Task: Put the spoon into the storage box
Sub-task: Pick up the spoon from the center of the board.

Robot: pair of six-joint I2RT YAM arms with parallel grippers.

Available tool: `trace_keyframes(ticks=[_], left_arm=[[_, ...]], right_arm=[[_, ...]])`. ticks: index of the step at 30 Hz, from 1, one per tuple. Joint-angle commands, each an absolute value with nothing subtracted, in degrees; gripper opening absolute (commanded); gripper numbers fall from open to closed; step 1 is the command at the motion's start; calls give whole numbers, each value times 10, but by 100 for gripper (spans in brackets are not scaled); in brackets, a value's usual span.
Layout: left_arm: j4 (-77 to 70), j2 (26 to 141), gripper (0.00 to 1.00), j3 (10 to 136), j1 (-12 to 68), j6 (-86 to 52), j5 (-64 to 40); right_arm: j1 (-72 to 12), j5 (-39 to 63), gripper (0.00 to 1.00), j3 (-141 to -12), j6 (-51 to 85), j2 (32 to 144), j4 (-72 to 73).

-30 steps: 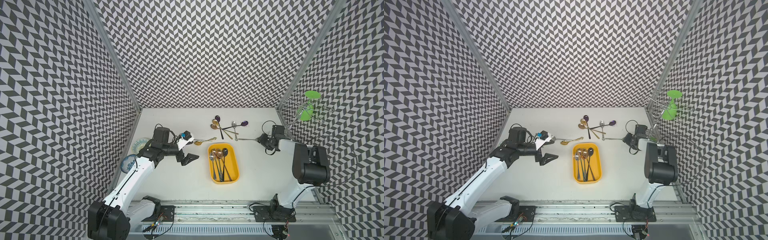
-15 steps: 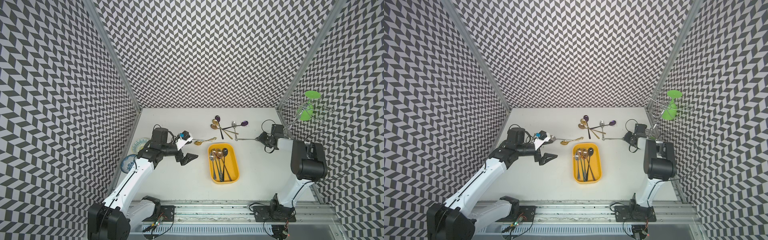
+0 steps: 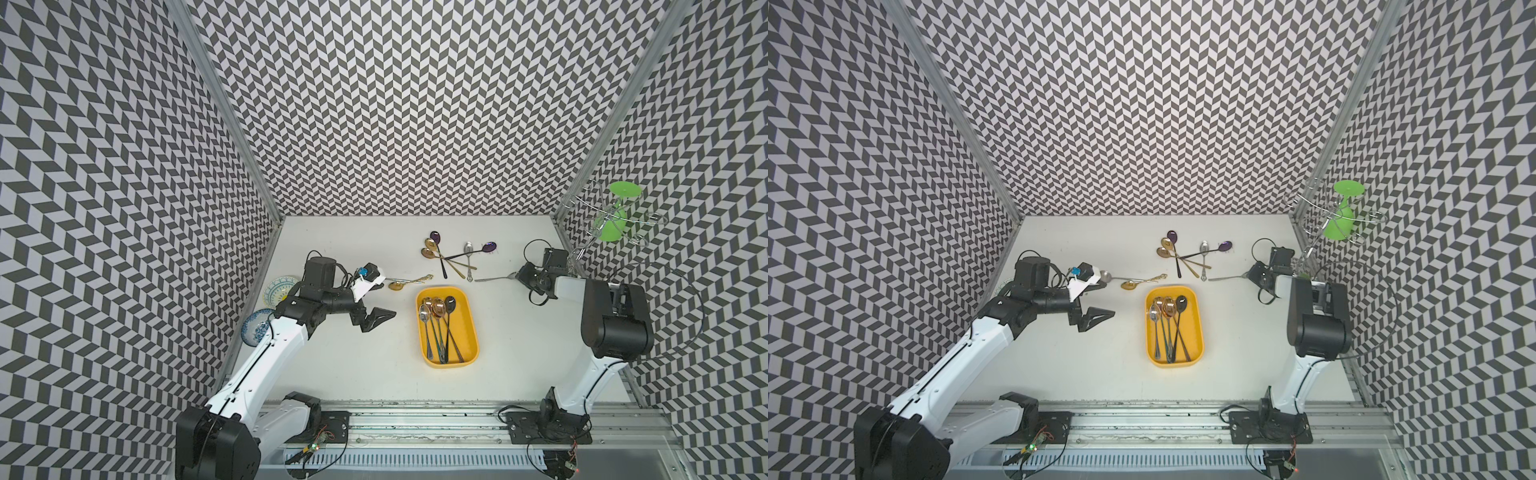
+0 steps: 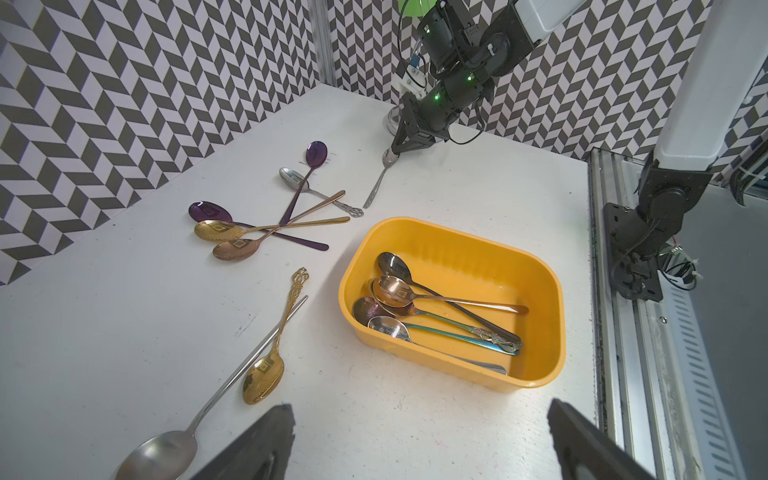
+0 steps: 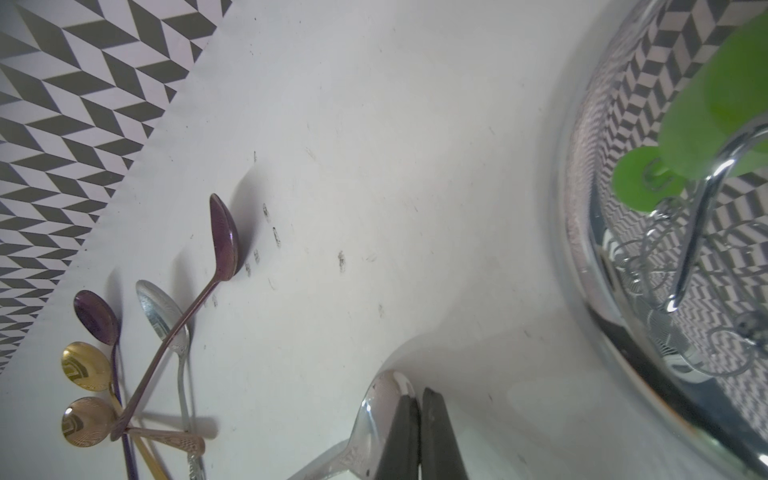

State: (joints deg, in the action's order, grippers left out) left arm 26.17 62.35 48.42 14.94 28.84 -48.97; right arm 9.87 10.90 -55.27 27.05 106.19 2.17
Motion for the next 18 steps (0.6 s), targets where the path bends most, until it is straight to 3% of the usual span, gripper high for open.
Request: trace_keyframes(ticks=[1, 18], left_arm=[[259, 615, 99, 491, 144, 286, -504], [245, 615, 99, 480, 128, 282, -513]], right_arm=[[89, 90, 0, -538, 249, 1037, -22], [60, 114, 0, -497, 230, 847, -27]])
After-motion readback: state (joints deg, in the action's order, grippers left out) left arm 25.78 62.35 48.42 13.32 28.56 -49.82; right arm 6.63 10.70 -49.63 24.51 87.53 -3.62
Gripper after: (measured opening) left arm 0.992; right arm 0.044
